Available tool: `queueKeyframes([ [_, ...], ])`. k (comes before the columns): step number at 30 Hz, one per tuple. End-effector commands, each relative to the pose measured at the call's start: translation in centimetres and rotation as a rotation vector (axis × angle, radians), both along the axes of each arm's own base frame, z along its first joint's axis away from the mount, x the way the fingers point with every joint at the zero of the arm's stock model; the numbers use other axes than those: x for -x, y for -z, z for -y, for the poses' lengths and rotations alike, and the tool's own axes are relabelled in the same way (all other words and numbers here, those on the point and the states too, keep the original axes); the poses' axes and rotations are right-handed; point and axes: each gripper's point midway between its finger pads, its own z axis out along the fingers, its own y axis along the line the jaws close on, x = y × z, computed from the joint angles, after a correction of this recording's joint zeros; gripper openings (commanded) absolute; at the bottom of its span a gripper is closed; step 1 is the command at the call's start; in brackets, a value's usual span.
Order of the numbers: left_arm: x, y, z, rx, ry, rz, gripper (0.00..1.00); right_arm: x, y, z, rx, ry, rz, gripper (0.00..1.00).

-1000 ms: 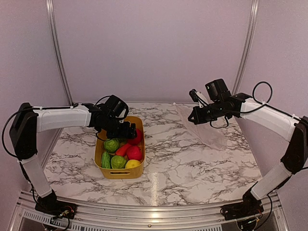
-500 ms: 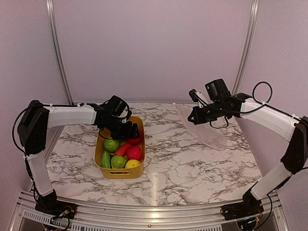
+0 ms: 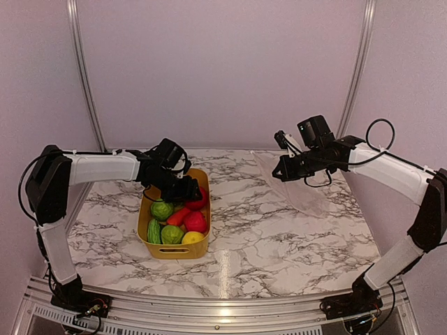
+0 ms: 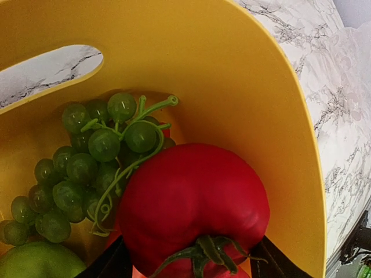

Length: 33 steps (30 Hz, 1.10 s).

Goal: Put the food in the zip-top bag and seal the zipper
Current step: Pick up the fake vegetable from the bin, then place the fake vegetable in the zipper food storage bag.

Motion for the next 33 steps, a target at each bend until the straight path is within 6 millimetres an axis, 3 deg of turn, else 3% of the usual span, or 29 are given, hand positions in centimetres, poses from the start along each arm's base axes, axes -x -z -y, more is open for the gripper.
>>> queueKeyframes([
  [1,0.3,-2.9,-1.1,-0.027,0.001,0.051,0.58,0.5,-1.2,-0.4,-0.03,-0.012,0.023,0.0],
  [7,1.1,-6.0,-2.7,-0.052,-0.006,0.098,0.58,0.6,-1.3,-0.9,-0.026,-0.026,0.027,0.0],
  [11,1.7,-9.2,-2.2,0.027,-0.005,0.124,0.58,0.9,-1.1,-1.5,-0.028,-0.043,0.019,0.0],
  [16,1.9,-15.2,0.2,0.246,0.008,0.204,0.57,1.2,-1.1,-3.0,-0.037,-0.071,0.008,0.0],
  [22,3.5,-23.2,4.2,0.543,0.104,0.326,0.56,1.4,-2.7,-5.6,-0.09,-0.114,0.004,0.0],
  [26,4.2,-25.8,6.3,0.688,0.123,0.357,0.56,1.4,-3.5,-6.8,-0.152,-0.125,-0.019,0.0],
  [33,4.5,-26.0,10.3,0.814,0.13,0.327,0.55,1.6,-4.6,-7.6,-0.198,-0.13,-0.033,0.0],
])
